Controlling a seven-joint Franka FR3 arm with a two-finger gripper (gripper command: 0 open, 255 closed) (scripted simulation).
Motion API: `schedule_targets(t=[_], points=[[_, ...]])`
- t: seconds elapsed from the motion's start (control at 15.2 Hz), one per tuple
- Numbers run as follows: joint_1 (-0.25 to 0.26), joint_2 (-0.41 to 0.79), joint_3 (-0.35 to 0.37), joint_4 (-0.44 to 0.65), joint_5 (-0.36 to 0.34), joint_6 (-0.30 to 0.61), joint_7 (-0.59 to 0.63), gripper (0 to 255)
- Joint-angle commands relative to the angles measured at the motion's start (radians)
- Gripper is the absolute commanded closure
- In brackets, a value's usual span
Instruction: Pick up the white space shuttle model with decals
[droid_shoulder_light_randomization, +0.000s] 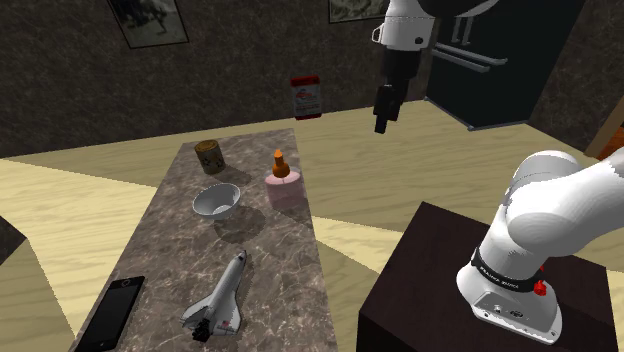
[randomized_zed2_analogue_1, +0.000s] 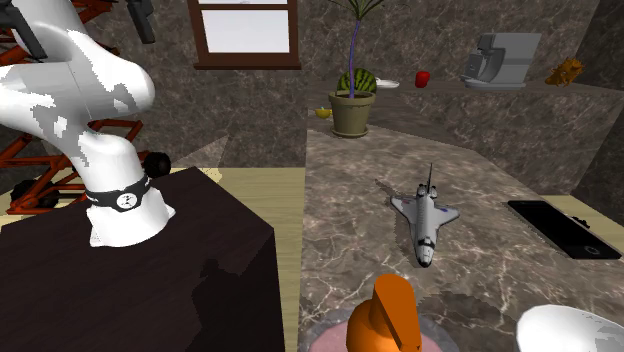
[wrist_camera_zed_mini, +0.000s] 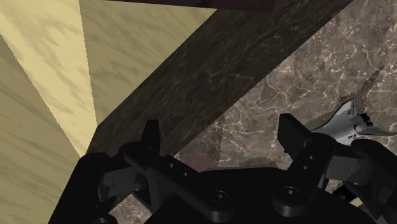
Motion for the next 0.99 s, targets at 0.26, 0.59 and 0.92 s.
schedule_targets(t=[0.26,0.59,0.92], points=[[0.002,-0.015,0.124,-0.056,0.062,0.052,0.190,0],[0.003,0.024,0.286,-0.078,0.138,0.127,0.427,0],[-0.015,0.126,0.452,-0.048,0.191,0.212,0.667,0]])
